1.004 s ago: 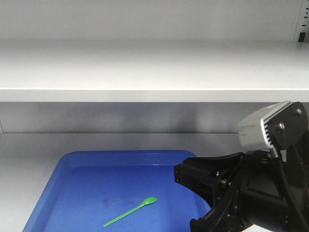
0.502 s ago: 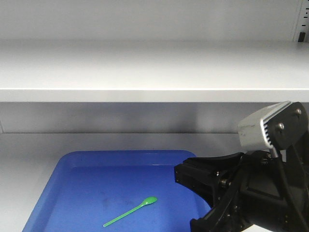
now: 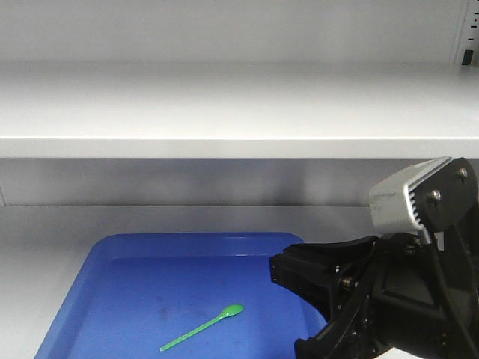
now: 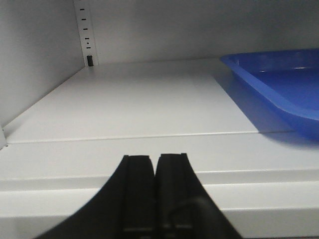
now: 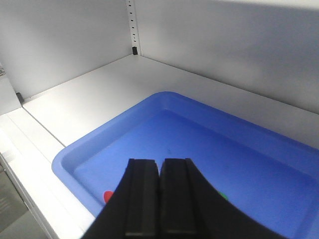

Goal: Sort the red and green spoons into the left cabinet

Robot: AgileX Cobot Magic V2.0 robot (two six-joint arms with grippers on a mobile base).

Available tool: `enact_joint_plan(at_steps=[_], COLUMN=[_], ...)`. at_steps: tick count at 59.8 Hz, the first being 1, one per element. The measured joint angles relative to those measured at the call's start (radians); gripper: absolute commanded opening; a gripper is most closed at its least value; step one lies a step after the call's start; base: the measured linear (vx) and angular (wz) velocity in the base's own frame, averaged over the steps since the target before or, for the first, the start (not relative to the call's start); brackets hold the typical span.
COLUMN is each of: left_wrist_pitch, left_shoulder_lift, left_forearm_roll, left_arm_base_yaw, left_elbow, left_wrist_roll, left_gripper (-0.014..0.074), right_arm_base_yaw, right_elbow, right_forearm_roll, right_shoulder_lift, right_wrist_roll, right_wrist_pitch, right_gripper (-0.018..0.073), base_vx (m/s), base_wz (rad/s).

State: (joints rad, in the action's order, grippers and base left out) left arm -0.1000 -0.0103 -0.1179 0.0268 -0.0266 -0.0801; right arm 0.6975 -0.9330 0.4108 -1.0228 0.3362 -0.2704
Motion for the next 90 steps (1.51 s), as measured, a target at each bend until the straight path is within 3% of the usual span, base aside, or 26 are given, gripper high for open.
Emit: enact_joint_plan(at_steps=[27,42,51,59,71,79,90], left_wrist_pitch=[0.000,0.000,0.000,0.000,0.000,0.000,0.000], left_shoulder_lift=[0.000,0.000,0.000,0.000,0.000,0.000,0.000], left_forearm_roll=[0.000,0.000,0.000,0.000,0.000,0.000,0.000], left_arm_base_yaw=[0.000,0.000,0.000,0.000,0.000,0.000,0.000], left_elbow=[0.000,0.000,0.000,0.000,0.000,0.000,0.000], left_wrist_roll=[0.000,0.000,0.000,0.000,0.000,0.000,0.000], left_gripper=[-0.0001,-0.0001,-0.0001,-0.0001,-0.0001,-0.0001,-0.0001], right_arm_base_yaw=[0.000,-0.007,-0.091,-0.186,-0.267,-0.306,-0.318], right_elbow=[0.000,0.000,0.000,0.001,0.004,0.027,0.159], right_forearm_roll=[-0.018,-0.109,-0.126,-0.151,-0.187,-0.189,-0.186], right_shoulder_lift=[-0.010,-0.128,-0.184,-0.199,-0.185,-0.163,-0.089], right_wrist_roll=[0.029,0.078,0.024,-0.031,-0.033,-0.046,-0.074], right_wrist_pitch=[0.013,0.226,0.285,0.233,0.157,0.155,0.270], right_gripper=[-0.0001,-0.0001,-0.0001,-0.0001,-0.0001,-0.0001,-0.0001], base_vx=[0.00,0.00,0.00,0.00,0.00,0.00,0.00], base_wz=[0.00,0.00,0.00,0.00,0.00,0.00,0.00])
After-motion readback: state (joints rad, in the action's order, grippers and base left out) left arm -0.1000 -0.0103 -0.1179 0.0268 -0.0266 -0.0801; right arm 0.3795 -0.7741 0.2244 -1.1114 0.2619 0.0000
